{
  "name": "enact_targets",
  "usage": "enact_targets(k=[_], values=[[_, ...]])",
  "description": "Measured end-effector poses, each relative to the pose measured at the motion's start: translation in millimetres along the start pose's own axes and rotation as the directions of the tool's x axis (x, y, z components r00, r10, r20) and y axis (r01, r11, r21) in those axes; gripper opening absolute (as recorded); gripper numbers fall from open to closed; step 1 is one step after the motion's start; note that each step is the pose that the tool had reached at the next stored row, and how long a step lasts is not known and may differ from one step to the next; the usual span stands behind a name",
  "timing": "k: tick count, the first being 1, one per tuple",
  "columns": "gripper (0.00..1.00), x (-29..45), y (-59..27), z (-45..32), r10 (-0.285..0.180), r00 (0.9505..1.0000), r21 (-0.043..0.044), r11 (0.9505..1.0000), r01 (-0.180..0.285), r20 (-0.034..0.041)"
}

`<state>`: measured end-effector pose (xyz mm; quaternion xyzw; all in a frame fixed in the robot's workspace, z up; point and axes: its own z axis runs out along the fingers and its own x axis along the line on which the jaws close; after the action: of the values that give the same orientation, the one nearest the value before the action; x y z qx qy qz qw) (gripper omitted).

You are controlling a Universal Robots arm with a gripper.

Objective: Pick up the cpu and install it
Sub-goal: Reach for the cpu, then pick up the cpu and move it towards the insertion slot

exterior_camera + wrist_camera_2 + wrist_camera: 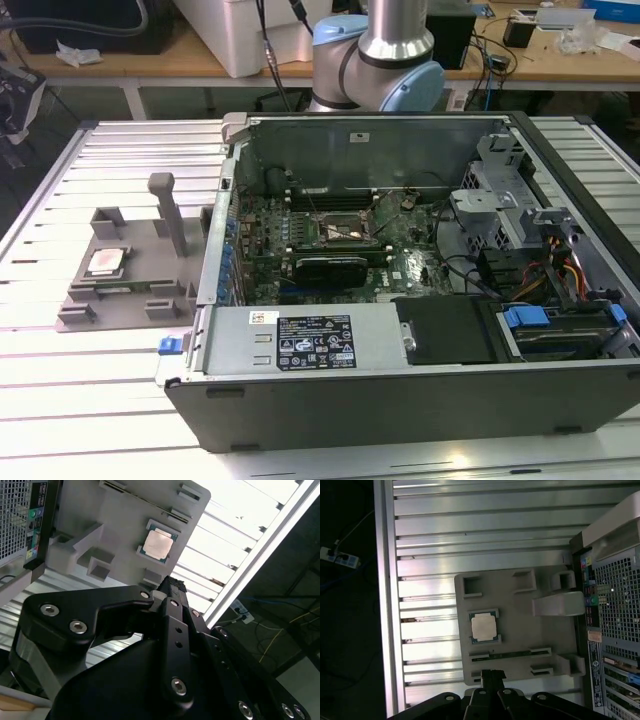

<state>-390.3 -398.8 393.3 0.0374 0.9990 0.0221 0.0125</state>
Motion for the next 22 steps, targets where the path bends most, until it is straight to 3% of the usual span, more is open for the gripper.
enact_targets(k=[18, 20, 22], values=[[0.11, 2.3, -0.2, -0.1, 0.000, 1.0000, 0.0000, 1.0000, 0.000, 0.0000], [0.17, 2.4, -0.2, -0.1, 0.000, 1.0000, 0.0000, 1.0000, 0.000, 0.0000], [0.42, 2.4, -0.2, -0.1, 0.000, 1.0000, 0.0000, 1.0000, 0.000, 0.0000]])
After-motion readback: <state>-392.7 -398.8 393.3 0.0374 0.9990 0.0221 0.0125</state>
